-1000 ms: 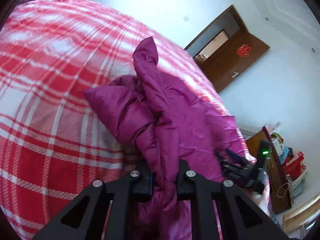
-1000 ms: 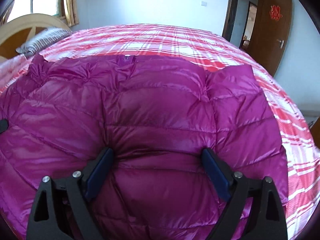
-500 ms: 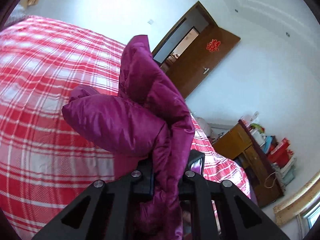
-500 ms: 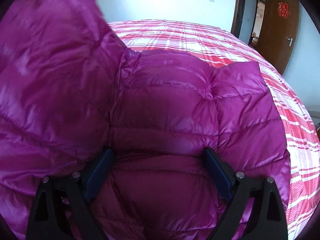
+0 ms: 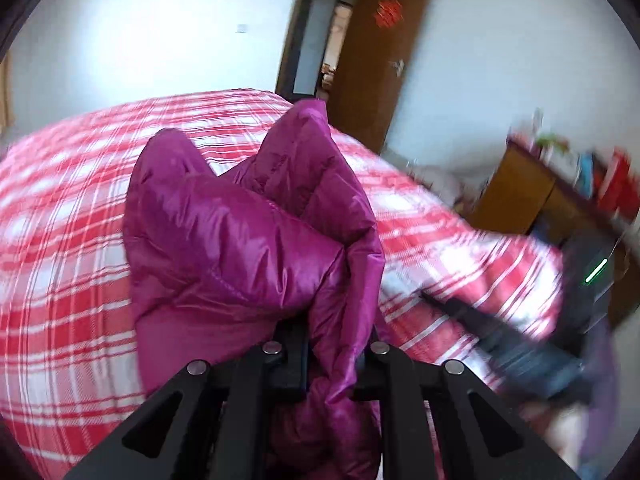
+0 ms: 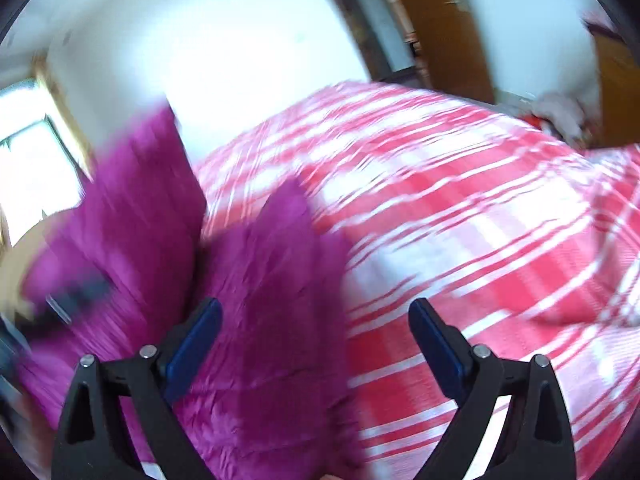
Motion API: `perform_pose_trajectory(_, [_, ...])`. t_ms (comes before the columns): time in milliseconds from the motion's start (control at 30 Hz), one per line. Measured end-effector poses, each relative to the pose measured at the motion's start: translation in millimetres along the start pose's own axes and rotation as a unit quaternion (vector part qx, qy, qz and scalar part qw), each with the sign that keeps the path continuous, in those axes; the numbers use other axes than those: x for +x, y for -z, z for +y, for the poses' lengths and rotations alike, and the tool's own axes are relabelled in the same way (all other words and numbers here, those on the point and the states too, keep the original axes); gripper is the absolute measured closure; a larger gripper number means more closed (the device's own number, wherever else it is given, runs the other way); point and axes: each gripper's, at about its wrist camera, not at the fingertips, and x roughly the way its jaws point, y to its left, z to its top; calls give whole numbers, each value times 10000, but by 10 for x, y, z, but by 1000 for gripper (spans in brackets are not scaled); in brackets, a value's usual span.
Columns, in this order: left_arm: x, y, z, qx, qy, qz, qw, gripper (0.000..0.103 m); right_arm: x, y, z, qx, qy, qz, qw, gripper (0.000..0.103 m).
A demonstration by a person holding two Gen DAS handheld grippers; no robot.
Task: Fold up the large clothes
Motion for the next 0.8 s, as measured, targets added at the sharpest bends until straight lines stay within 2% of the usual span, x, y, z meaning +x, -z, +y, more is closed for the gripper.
perform_pose_trajectory(67, [200,102,-134,273,-164,81,9995,91,-139,-132,-216,324,-124,-217,9992,6])
perform_pose_trajectory(167, [413,272,-338,762,-612,2,9952,88,-263,-276,-374,545,-284,-427,9972,6])
perform_pose_trajectory(333, [525,474,-553,1436,-1090,-285,9832,77,-276,-559,-228,236,-881,-238,9955,7])
perform_pose_trajectory(400, [510,545,-584,1593,-1165,-391,9796,75,-243,-654,-64,-42,-1231,52,9924,9])
perform_pose_trajectory(500, [500,517,-559,1573,-1122,-449,9801,73,-78,-792,259,-569,-1539,665,9842,12])
perform_pose_trajectory(700, [530,513,-585,1627,-1059,-513,9796,68,498,-781,729,-1319,-2038,1882,9516,16])
perform_pose_trajectory(733, [550,519,-600,1656,-1055,-517,9792,66,559,-753,754,-1379,-2019,1950,9498,22])
perform_pose_trajectory(800, [543,532,-608,1707,-1017,-518,9787,60,643,-695,811,-1469,-1944,2104,9467,48])
